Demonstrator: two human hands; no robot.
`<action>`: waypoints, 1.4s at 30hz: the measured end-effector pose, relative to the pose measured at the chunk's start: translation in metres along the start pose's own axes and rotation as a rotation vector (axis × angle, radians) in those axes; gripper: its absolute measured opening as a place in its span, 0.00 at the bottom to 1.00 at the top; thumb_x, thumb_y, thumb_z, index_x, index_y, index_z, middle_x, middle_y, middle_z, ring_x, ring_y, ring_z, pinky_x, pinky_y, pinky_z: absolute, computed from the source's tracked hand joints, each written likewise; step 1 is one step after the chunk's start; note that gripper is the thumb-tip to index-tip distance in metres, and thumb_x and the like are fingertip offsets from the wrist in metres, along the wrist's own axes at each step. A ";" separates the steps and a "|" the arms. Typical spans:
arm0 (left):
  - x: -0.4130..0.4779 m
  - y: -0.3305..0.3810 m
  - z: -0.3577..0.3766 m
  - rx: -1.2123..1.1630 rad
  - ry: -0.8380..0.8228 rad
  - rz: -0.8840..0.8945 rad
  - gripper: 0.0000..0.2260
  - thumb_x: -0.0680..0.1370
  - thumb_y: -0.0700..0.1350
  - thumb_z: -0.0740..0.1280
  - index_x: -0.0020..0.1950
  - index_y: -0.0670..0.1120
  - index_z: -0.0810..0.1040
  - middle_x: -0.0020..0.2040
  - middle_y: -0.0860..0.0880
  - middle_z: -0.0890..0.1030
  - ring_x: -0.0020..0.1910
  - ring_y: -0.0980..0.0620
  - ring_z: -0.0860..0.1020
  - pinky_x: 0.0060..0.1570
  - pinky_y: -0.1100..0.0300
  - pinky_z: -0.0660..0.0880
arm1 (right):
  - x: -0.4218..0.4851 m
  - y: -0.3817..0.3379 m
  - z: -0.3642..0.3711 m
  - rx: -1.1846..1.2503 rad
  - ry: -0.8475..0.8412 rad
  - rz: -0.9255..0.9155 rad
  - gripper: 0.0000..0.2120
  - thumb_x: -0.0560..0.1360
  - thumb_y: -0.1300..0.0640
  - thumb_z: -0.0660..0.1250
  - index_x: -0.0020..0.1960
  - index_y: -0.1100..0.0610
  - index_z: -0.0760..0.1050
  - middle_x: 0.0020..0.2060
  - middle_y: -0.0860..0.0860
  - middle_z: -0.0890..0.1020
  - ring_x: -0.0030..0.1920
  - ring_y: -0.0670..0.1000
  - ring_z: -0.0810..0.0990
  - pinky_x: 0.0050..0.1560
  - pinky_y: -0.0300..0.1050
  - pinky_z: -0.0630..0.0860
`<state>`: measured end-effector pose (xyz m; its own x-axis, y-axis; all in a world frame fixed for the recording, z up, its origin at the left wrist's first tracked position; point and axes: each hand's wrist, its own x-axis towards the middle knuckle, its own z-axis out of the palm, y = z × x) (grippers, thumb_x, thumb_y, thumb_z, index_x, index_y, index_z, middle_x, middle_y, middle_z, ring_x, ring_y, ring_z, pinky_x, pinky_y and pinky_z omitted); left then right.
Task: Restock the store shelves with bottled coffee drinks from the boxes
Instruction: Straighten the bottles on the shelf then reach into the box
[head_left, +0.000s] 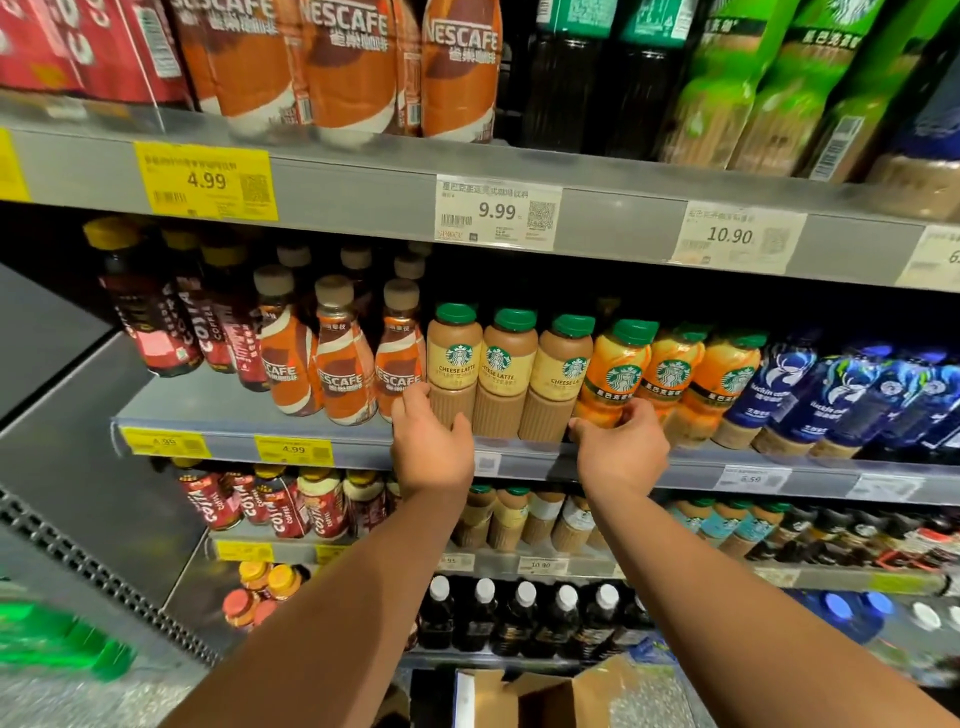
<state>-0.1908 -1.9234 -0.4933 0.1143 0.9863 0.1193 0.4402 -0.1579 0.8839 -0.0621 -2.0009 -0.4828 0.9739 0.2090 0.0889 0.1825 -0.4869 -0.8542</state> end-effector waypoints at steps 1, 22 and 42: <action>0.001 -0.001 0.000 0.008 0.003 -0.010 0.17 0.77 0.41 0.66 0.65 0.43 0.69 0.62 0.44 0.72 0.56 0.44 0.75 0.48 0.56 0.70 | 0.000 0.002 0.001 -0.003 0.005 -0.007 0.20 0.66 0.54 0.77 0.54 0.57 0.76 0.51 0.54 0.82 0.52 0.58 0.79 0.52 0.50 0.76; -0.028 -0.023 -0.065 0.746 -0.549 0.407 0.12 0.77 0.51 0.62 0.57 0.47 0.75 0.53 0.47 0.78 0.53 0.44 0.77 0.47 0.53 0.75 | -0.072 0.004 -0.023 -0.835 -0.568 -0.449 0.12 0.75 0.57 0.64 0.56 0.59 0.73 0.53 0.57 0.78 0.54 0.59 0.78 0.44 0.47 0.72; -0.160 -0.209 -0.153 1.000 -0.892 0.108 0.08 0.78 0.51 0.62 0.44 0.48 0.68 0.48 0.47 0.76 0.49 0.45 0.76 0.42 0.54 0.70 | -0.287 0.133 0.010 -0.948 -1.164 -0.406 0.09 0.76 0.55 0.61 0.53 0.57 0.74 0.55 0.55 0.79 0.55 0.57 0.79 0.44 0.44 0.72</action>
<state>-0.4377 -2.0410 -0.6281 0.5576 0.6590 -0.5048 0.8052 -0.5773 0.1359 -0.3187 -2.1176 -0.6268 0.2836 0.7560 -0.5899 0.8514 -0.4815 -0.2078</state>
